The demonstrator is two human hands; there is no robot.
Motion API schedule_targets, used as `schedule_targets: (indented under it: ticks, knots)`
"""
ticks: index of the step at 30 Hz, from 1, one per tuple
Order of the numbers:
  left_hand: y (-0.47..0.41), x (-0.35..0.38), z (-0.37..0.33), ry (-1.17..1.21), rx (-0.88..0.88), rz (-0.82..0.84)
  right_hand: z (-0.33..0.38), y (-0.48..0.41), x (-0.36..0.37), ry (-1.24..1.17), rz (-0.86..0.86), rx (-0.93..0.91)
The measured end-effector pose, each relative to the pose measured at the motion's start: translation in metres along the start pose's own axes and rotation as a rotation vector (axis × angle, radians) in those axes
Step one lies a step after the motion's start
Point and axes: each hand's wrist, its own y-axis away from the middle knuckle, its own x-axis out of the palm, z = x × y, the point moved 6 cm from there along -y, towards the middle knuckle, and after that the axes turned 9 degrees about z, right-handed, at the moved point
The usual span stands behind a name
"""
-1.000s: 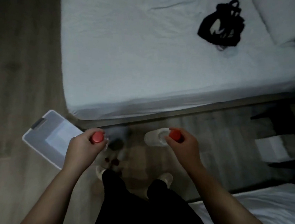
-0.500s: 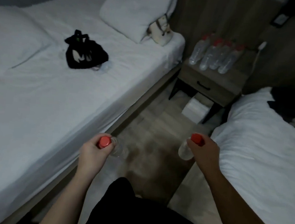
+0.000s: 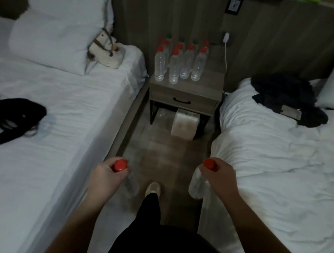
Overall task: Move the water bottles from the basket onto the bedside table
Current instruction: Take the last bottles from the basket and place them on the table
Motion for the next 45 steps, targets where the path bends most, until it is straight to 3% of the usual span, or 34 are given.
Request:
schedule_targets:
  ticks: [9,16,22,31,45]
  knots:
    - [-0.156,-0.015,-0.078,-0.053,0.057,0.112,0.072,-0.115,-0.017,-0.110,-0.170,-0.032]
    - [-0.223,-0.014,-0.123,-0.087,0.162,0.129,0.081,-0.161,-0.020,-0.233,-0.251,-0.019]
    - [-0.256,0.006,-0.144,-0.083,0.174,0.154,0.085,-0.203,-0.026,-0.188,-0.155,0.015]
    - [-0.334,0.053,-0.193,-0.193,0.159,0.210,0.093,-0.308,-0.061,-0.159,-0.161,0.007]
    - [-0.475,0.148,-0.285,-0.224,0.088,0.170,0.113,-0.484,-0.126,-0.018,0.110,-0.014]
